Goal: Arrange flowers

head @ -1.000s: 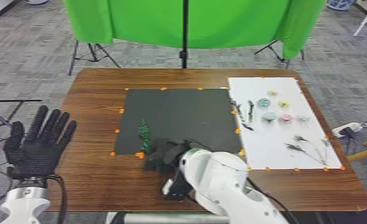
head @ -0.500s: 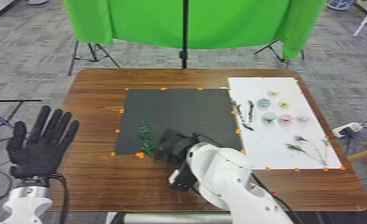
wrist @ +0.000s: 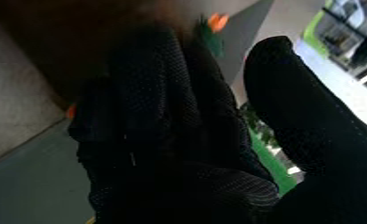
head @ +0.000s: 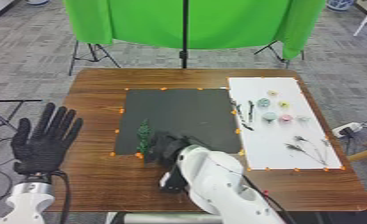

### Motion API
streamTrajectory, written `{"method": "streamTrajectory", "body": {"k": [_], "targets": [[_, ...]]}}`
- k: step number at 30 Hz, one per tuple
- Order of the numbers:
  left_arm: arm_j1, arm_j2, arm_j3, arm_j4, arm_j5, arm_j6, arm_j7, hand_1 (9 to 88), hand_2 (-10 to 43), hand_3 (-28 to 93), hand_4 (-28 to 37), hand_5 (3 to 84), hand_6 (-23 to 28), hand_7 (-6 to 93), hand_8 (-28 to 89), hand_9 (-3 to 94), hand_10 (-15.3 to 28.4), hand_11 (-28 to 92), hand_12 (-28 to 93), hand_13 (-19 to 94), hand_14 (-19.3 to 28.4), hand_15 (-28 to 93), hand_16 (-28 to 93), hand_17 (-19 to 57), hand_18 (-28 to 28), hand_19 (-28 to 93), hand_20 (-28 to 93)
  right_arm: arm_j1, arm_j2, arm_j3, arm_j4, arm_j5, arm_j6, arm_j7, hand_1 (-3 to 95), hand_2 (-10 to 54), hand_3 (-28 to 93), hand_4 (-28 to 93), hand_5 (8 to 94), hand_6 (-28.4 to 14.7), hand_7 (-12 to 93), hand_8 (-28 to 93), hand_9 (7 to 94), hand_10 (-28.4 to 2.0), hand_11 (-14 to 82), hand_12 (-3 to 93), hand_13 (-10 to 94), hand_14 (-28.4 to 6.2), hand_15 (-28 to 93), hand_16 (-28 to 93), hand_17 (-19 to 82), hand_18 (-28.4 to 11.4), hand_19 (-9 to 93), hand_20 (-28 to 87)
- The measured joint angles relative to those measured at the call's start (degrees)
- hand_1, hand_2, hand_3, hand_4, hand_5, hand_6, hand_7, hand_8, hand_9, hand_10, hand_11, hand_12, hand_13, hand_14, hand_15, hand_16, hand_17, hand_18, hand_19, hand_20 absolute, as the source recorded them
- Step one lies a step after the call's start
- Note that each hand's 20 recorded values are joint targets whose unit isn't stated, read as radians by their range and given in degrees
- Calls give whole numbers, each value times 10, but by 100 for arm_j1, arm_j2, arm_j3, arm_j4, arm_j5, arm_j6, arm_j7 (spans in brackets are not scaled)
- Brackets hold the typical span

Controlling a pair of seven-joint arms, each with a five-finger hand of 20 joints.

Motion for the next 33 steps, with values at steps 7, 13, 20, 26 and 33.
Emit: {"method": "streamTrajectory", "body": {"k": [7, 13, 20, 26, 33], "targets": [[164, -115, -93, -61, 0, -25, 124, 274, 115, 733, -283, 412, 83, 54, -77, 377, 152, 114, 88, 260, 134, 189, -58, -54, 112, 260, 94, -433, 572, 449, -704, 323, 1709, -1021, 390, -60, 822, -241, 676, -58, 212, -103, 719, -185, 322, 198, 649, -165, 694, 215, 340, -250, 931, 261], [288, -150, -159, -150, 28, -61, 270, 274, 114, 735, -283, 412, 84, 54, -77, 375, 154, 114, 89, 260, 134, 189, -59, -55, 112, 261, 94, -873, 1164, 1339, -1251, -118, 2758, -1067, 373, -85, 818, -233, 636, -68, 196, -134, 672, -195, 290, 187, 615, -167, 680, 211, 318, -244, 919, 251], [418, -105, -201, -294, 45, -80, 480, 274, 114, 734, -283, 412, 83, 55, -77, 375, 154, 115, 88, 261, 132, 189, -58, -54, 111, 260, 93, -1585, 1970, 3040, -1393, -932, 2649, -135, 357, -95, 807, -264, 542, -83, 177, -131, 563, -209, 234, 162, 545, -173, 688, 185, 290, -243, 914, 245], [457, -74, -200, -329, 47, -94, 519, 274, 114, 734, -283, 412, 83, 55, -77, 374, 153, 115, 88, 261, 132, 189, -59, -54, 112, 261, 94, -2577, 2324, 4482, -1479, -1592, 1959, -30, 347, -95, 785, -282, 548, -82, 190, -129, 547, -204, 223, 165, 532, -172, 690, 177, 282, -244, 910, 250], [453, -75, -189, -341, 42, -58, 510, 277, 118, 738, -283, 424, 88, 62, -78, 383, 153, 126, 92, 270, 133, 197, -58, -53, 112, 266, 95, -3227, 2383, 4726, -1383, -2278, 2022, -26, 357, -95, 746, -282, 571, -78, 216, -140, 555, -199, 237, 170, 535, -170, 694, 179, 283, -244, 911, 262]]}}
